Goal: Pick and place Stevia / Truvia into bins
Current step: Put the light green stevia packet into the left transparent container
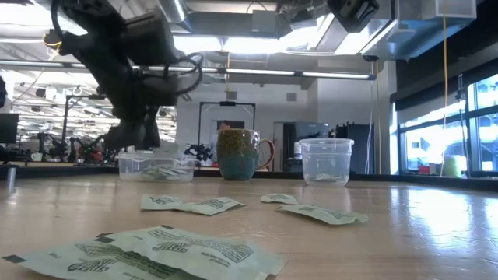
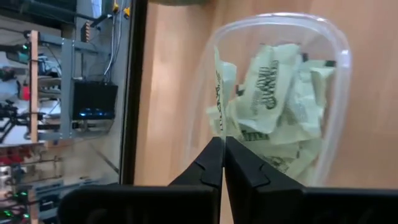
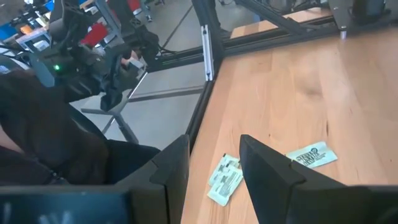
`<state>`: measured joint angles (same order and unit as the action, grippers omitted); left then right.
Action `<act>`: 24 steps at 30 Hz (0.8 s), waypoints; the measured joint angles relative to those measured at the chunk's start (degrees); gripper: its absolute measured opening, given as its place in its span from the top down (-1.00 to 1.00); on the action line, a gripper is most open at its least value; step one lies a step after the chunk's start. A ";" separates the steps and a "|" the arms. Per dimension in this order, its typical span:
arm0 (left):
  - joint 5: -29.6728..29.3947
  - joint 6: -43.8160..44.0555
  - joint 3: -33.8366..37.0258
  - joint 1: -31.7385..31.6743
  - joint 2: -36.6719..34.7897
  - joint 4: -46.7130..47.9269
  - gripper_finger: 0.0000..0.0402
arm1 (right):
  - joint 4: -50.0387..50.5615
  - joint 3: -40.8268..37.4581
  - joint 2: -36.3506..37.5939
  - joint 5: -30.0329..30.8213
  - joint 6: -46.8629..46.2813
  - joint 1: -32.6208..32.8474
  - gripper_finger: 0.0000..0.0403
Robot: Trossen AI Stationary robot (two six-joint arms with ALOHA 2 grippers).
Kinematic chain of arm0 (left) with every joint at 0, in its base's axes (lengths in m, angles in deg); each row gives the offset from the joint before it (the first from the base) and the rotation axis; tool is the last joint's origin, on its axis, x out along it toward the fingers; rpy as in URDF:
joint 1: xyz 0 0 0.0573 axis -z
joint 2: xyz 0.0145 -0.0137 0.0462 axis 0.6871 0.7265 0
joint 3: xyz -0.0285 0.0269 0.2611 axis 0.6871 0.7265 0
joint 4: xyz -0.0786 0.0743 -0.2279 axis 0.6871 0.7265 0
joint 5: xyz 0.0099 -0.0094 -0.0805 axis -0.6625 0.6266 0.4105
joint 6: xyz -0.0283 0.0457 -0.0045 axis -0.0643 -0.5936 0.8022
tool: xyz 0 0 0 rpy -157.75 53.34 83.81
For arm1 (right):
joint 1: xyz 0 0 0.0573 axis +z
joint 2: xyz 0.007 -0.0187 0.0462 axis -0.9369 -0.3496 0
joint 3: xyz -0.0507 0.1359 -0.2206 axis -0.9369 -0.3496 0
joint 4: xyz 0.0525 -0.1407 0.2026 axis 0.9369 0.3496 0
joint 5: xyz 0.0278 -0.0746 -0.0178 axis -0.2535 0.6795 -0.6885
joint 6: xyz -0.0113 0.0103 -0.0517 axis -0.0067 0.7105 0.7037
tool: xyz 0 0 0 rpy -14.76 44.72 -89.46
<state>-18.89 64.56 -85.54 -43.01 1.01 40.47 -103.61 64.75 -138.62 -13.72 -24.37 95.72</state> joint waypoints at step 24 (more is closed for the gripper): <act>6.62 0.56 -4.56 2.20 2.86 6.47 0.55 | 2.65 0.07 0.03 -0.03 -8.30 0.01 0.28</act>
<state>-12.27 65.13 -90.10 -40.81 3.88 46.94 -100.96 64.81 -138.59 -13.75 -32.67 95.73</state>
